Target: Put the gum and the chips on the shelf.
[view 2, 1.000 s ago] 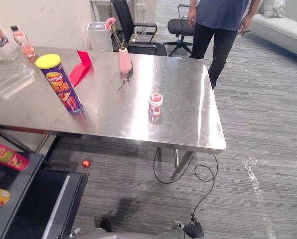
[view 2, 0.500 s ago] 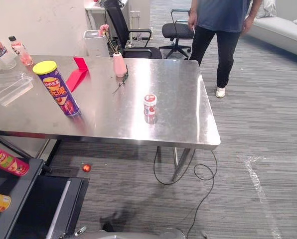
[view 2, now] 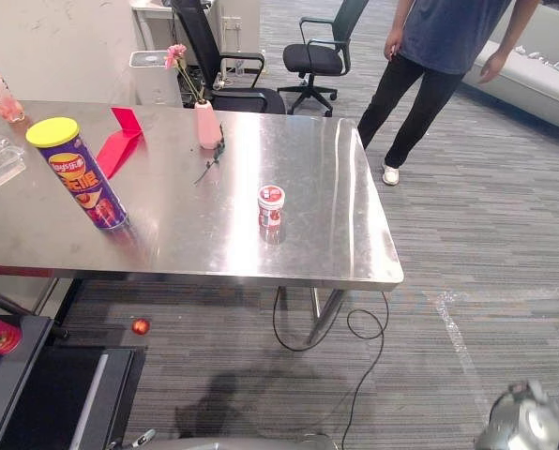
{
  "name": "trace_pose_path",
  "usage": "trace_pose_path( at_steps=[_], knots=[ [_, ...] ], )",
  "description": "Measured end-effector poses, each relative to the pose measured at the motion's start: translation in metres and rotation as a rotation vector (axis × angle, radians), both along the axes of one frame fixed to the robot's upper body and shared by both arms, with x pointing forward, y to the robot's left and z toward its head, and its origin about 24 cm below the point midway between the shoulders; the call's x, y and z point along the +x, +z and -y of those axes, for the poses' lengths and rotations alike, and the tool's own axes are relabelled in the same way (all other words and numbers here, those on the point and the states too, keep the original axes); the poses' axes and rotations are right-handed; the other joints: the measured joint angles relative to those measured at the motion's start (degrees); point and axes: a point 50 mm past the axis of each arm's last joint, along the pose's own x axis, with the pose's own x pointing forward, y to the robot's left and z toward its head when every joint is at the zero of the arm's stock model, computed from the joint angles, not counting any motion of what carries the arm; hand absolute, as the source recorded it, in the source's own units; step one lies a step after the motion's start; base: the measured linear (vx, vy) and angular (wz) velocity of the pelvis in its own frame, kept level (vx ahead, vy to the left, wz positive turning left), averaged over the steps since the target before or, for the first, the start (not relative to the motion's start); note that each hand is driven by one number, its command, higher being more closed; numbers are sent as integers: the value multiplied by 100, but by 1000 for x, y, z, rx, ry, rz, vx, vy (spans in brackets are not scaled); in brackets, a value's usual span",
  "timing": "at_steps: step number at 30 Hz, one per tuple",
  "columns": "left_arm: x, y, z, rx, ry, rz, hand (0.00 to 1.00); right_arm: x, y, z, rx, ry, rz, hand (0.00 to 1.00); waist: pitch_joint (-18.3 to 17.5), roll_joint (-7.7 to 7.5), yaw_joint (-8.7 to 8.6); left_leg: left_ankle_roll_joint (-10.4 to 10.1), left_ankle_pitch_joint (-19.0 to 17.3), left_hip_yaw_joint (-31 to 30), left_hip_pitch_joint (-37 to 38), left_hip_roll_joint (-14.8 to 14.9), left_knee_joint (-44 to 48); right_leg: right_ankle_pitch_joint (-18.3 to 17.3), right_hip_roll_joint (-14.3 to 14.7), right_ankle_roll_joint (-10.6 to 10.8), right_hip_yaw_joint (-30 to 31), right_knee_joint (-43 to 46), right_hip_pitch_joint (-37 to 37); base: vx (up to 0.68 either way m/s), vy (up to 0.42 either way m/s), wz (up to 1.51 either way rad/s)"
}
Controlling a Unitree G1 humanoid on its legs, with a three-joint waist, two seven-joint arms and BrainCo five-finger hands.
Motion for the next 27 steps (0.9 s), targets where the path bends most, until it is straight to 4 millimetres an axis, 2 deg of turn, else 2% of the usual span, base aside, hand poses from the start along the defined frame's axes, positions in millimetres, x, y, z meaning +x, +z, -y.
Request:
trace_pose_path(
  at_steps=[4, 5, 6, 8, 11, 15, 18, 20, 23, 27],
  knots=[
    [2, 2, 1, 10, -40, 8, 0, 42, 46, -11, -265, 212, -24, 0, -11, 16, -5, 0, 0, 1, -1, 5, 8, 21, 6, -16, -1, 21, -27, 61, 1, -4],
    [1, 1, 2, 5, -44, 0, 0, 56, 61, -21, -357, 311, -15, 0, -31, 53, -5, 1, 1, 4, -3, 26, 9, 89, 29, -52, -3, 19, -50, 39, -2, -9],
    [-1, 1, 3, 3, -46, -5, 0, 62, 68, -27, -395, 365, -6, 0, -47, 80, -5, 1, 1, 7, -4, 45, 9, 136, 48, -62, -3, 19, -68, 49, -7, -15],
    [-3, 0, 5, 1, -62, -12, 0, 86, 91, -55, -536, 593, 20, 0, -76, 129, -10, 1, 1, 7, 1, 102, 10, 301, 100, -89, -23, 19, -83, 38, -7, -10],
    [0, 2, 5, 18, -99, -5, 0, 102, 107, -85, -635, 844, 52, 0, -80, 119, 3, 1, 1, 5, 4, 140, 11, 458, 136, -67, -60, 24, -105, 0, 0, 0],
    [-1, 2, 5, 23, -100, -5, 0, 112, 110, -120, -696, 1125, 62, 0, -109, 76, 19, 4, 0, 0, -33, 139, 11, 497, 133, -43, -104, 23, -166, -30, -13, -3],
    [-1, 1, 5, 26, -98, -5, 0, 115, 109, -135, -718, 1268, 57, 0, -115, 92, 17, 6, 2, -14, -35, 139, 8, 491, 134, -36, -155, 12, -177, -71, -40, -6],
    [-2, 1, 5, 27, -97, -3, 0, 116, 106, -141, -718, 1320, 48, 0, -116, 95, 24, 14, 8, -42, -48, 134, 7, 477, 133, -19, -171, 7, -198, -93, -35, -5],
    [-4, 0, 5, 26, -95, -12, 0, 118, 104, -153, -721, 1390, 51, 0, -156, 64, 25, 35, 68, -147, -154, 65, -29, 278, 61, 147, -256, 9, -272, -122, -52, 5],
    [-10, -2, 11, 9, -92, -37, 0, 120, 102, -159, -738, 1457, 15, 0, -239, 230, 41, 51, 148, -319, -231, 81, -32, 203, 63, 138, -386, 64, -261, -67, -29, 18]
  ],
)
